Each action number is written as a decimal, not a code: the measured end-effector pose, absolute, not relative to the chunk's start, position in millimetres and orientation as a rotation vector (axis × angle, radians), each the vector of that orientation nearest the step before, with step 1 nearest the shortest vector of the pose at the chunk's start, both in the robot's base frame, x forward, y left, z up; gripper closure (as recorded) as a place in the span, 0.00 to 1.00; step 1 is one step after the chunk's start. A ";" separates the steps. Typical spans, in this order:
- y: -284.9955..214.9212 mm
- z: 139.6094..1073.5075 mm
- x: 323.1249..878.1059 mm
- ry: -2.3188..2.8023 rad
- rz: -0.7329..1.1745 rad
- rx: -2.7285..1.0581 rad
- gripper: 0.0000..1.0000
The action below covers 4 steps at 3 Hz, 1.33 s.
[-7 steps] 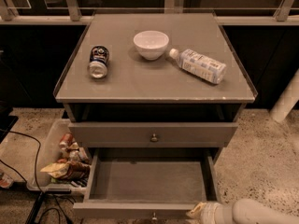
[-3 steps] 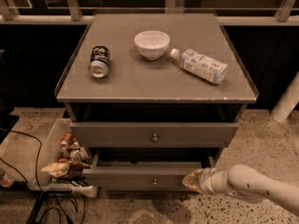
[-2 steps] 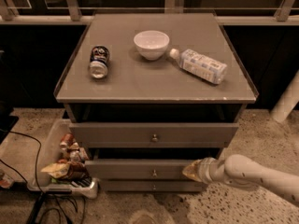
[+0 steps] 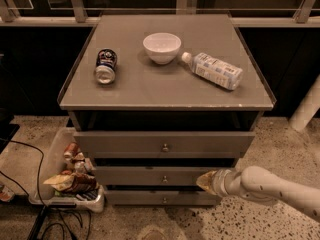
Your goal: Close middle drawer
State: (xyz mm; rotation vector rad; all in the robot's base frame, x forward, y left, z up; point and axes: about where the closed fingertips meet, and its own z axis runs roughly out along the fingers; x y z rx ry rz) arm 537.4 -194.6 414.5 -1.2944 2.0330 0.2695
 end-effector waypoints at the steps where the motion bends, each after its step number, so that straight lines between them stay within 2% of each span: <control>1: -194.6 414.5 537.4 2.033 0.270 -1.294 0.36; 2: -194.5 414.5 537.4 2.033 0.270 -1.295 0.13; 3: -196.8 424.3 506.8 2.030 0.321 -1.327 0.00; 4: -196.8 424.3 506.8 2.030 0.321 -1.327 0.00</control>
Offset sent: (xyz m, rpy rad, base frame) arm -0.0010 0.0001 0.0008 0.0002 0.0011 0.0020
